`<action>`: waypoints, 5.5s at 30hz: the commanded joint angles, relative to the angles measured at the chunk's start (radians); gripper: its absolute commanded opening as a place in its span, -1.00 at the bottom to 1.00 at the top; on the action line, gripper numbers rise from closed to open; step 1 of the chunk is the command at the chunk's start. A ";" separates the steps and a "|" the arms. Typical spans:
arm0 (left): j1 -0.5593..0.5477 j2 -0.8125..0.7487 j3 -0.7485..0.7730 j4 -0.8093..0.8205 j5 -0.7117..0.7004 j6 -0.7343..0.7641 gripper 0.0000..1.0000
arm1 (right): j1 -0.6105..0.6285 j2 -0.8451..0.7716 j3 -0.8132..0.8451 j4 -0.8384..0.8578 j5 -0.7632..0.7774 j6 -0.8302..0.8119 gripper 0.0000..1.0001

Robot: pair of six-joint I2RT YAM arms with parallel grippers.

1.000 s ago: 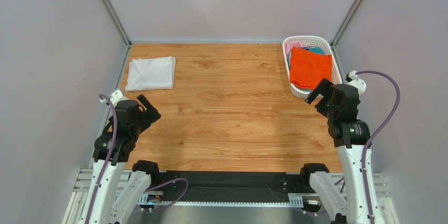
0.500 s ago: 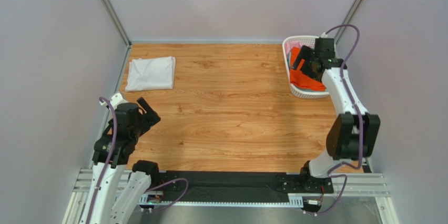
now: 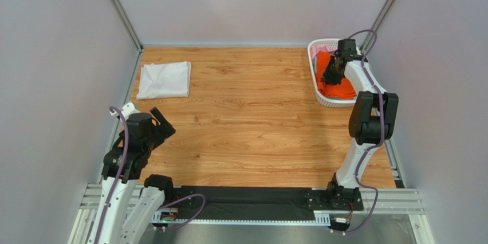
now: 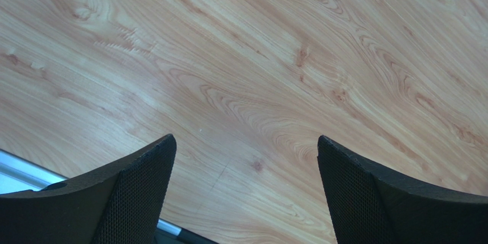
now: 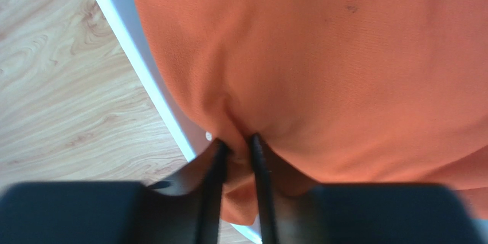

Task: Fold and stack the t-shirts
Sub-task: Grab the tshirt from the pile, then move the tshirt to the center of the board, then flatten the tshirt out

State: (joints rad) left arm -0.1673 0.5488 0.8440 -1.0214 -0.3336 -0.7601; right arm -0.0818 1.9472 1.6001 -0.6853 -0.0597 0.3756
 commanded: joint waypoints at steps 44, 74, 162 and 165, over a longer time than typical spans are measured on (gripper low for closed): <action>0.006 -0.073 0.063 0.011 0.157 0.018 0.99 | 0.712 -0.557 0.563 -0.059 0.000 -0.070 -1.00; -0.109 0.367 -0.335 0.437 0.499 -0.096 0.96 | 0.580 -0.711 -0.589 0.171 0.075 -0.081 1.00; -0.126 0.137 0.810 0.144 0.122 0.093 -1.00 | 0.791 -1.182 -0.011 -0.018 0.526 -0.266 -1.00; -0.126 0.279 0.833 0.162 0.093 0.136 -1.00 | 0.789 -1.084 -0.026 0.056 0.650 -0.365 -1.00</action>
State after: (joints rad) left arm -0.2932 0.6796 1.6707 -0.8932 -0.1944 -0.7040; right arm 0.7082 0.7631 1.5883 -0.7109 0.4553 0.1272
